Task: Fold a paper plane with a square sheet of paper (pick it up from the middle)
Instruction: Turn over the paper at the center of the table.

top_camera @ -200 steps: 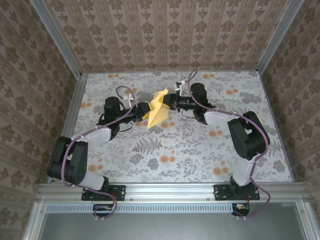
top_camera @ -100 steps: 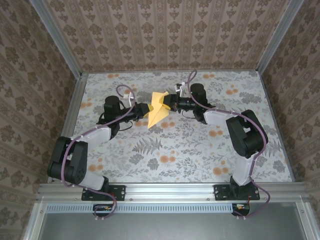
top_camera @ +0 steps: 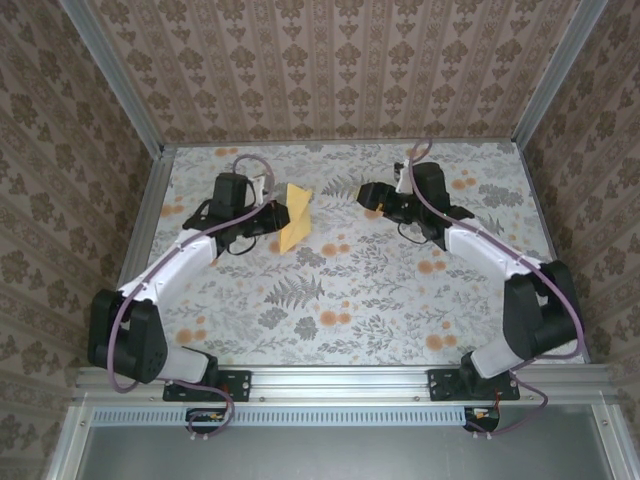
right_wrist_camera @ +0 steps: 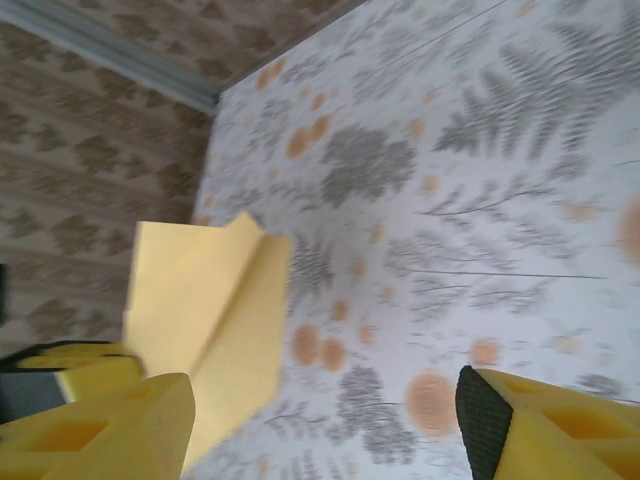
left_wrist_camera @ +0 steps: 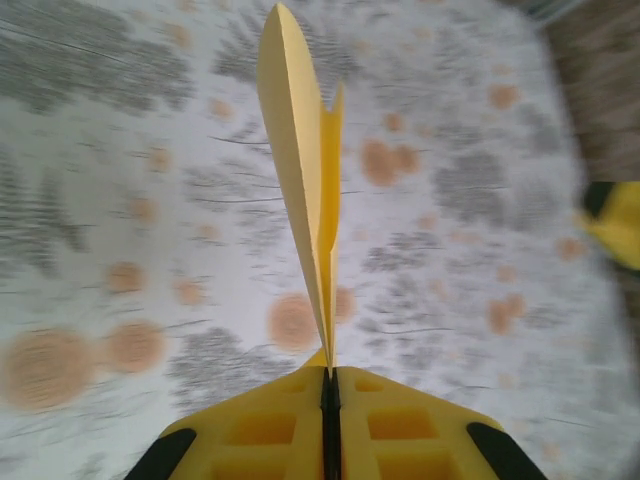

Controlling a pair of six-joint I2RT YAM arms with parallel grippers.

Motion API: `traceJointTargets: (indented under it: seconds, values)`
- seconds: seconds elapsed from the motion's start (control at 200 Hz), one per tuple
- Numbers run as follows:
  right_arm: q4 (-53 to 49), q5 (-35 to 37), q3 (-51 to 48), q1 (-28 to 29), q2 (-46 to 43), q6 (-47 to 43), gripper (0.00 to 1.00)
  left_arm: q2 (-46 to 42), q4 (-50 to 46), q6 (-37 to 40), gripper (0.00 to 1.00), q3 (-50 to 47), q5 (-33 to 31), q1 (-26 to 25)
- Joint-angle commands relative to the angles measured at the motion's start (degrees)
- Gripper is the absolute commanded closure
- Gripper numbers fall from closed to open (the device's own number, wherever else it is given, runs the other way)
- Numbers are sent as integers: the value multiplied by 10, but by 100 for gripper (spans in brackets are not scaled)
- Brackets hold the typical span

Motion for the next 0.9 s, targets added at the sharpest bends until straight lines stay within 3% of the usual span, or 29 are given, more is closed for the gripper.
traceJointTargets:
  seconds: [0.0,0.07,0.2,0.41,0.615,0.895]
  values:
    - [-79,135,-32,-1,-33,-51,27,14,-198,102,90,57,-256,-51]
    - [-82,167,-45,0,-48,-49,26,45,-240,106,89,90,-358,-80]
    - [-87,209,-64,-2,-61,-39,26,120,-299,95,89,147,-493,-124]
    - [-89,249,-92,-13,-96,-17,26,250,-353,73,89,227,-614,-176]
    - [-88,251,-113,-23,-103,-3,26,355,-352,62,85,286,-587,-209]
    - [-91,253,-124,-28,-105,4,26,395,-345,58,63,340,-487,-224]
